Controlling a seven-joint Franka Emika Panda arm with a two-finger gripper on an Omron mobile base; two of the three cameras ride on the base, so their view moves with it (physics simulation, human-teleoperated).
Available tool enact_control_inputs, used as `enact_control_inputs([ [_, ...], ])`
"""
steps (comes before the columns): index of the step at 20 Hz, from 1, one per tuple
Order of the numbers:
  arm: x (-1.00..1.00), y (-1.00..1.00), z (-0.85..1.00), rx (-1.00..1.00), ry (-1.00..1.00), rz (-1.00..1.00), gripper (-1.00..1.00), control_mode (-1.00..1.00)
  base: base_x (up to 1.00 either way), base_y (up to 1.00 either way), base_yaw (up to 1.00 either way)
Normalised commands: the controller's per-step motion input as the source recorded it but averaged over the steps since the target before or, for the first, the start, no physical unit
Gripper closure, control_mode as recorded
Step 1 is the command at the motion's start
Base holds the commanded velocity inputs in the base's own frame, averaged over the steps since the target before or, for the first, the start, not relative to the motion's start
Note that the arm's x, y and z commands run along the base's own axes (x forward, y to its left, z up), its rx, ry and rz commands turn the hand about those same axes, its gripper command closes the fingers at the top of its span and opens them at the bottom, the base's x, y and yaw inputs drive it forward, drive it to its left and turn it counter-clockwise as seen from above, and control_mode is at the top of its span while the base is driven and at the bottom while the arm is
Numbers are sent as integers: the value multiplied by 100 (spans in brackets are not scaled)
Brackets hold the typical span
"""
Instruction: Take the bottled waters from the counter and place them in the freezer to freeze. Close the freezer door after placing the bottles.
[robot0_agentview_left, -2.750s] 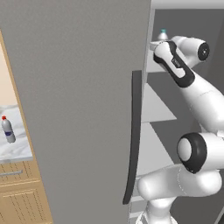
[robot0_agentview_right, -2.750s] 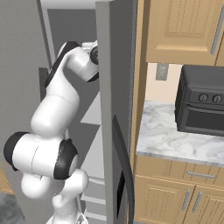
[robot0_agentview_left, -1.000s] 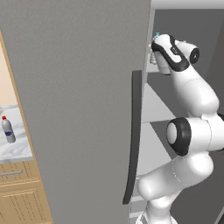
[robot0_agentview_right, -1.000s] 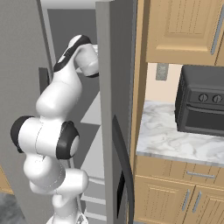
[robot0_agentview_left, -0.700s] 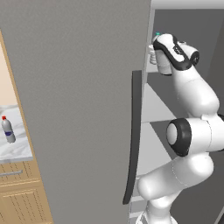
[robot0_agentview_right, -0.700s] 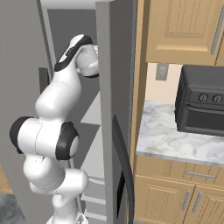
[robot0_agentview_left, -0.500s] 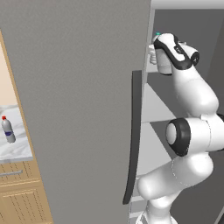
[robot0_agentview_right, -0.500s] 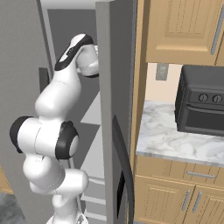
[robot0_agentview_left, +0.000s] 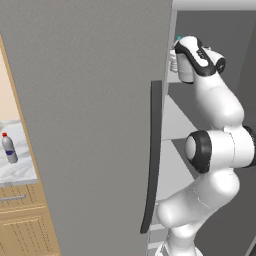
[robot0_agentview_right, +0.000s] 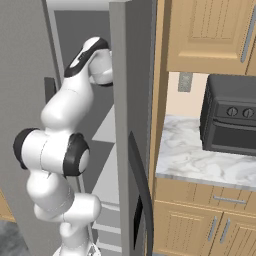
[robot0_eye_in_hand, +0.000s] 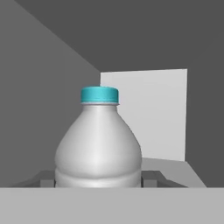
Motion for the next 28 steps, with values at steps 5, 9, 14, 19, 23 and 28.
enact_control_inputs([
  [5, 35, 0, -14, 0, 0, 0, 100, -100, 0, 0, 0],
  [9, 36, 0, -12, 0, 0, 0, 100, -100, 0, 0, 0],
  [14, 38, 0, -16, 0, 0, 0, 100, -100, 0, 0, 0],
  [19, 25, 0, -20, 0, 0, 0, 100, -100, 0, 0, 0],
  [23, 0, 0, -2, 0, 0, 0, 100, -100, 0, 0, 0],
  [28, 1, 0, -1, 0, 0, 0, -100, -100, 0, 0, 0],
])
